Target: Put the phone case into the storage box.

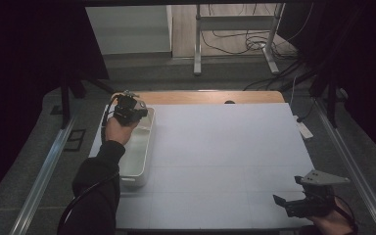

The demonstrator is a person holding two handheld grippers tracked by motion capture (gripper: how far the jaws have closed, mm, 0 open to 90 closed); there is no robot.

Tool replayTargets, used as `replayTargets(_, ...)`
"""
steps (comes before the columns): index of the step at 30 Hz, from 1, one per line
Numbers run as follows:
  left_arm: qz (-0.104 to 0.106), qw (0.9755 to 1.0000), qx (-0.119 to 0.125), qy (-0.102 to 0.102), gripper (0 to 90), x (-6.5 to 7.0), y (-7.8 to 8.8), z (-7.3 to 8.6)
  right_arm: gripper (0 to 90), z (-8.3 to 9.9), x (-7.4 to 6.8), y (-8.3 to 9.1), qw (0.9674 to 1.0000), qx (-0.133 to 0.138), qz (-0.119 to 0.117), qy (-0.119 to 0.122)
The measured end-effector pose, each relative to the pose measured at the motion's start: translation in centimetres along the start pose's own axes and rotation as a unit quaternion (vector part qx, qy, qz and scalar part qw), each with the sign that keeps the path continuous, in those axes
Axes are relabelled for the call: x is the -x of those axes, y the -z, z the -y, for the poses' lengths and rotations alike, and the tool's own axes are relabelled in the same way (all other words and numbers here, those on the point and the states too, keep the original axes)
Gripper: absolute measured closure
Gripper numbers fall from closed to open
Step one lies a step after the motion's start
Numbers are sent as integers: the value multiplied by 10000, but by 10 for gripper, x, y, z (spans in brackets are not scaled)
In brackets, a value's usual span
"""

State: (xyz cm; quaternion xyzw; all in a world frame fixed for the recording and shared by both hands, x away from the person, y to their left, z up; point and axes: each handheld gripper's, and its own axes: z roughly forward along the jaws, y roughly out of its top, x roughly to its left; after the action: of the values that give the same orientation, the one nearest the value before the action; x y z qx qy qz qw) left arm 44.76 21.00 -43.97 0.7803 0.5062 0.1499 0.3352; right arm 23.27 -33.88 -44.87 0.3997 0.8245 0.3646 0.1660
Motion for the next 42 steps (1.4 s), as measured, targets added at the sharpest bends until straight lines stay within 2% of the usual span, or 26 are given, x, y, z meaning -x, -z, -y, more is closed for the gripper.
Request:
replayTargets(8, 6, 10000, 9, 89, 884, -2, -8, 2, 0, 0, 0, 0, 10000, -19, -5, 21)
replayTargets(23, 27, 9999, 66, 99, 864, -1, -19, -2, 1, 0, 0, 0, 10000, -25, -7, 46)
replayTargets(32, -86, 9998, 169, 27, 726, 1, -19, -3, 1, 0, 0, 0, 10000, -33, -7, 55)
replayTargets(42, -47, 9997, 225, -2, 649, 2, -16, -2, 1, 0, -1, 0, 10000, -30, 1, 59)
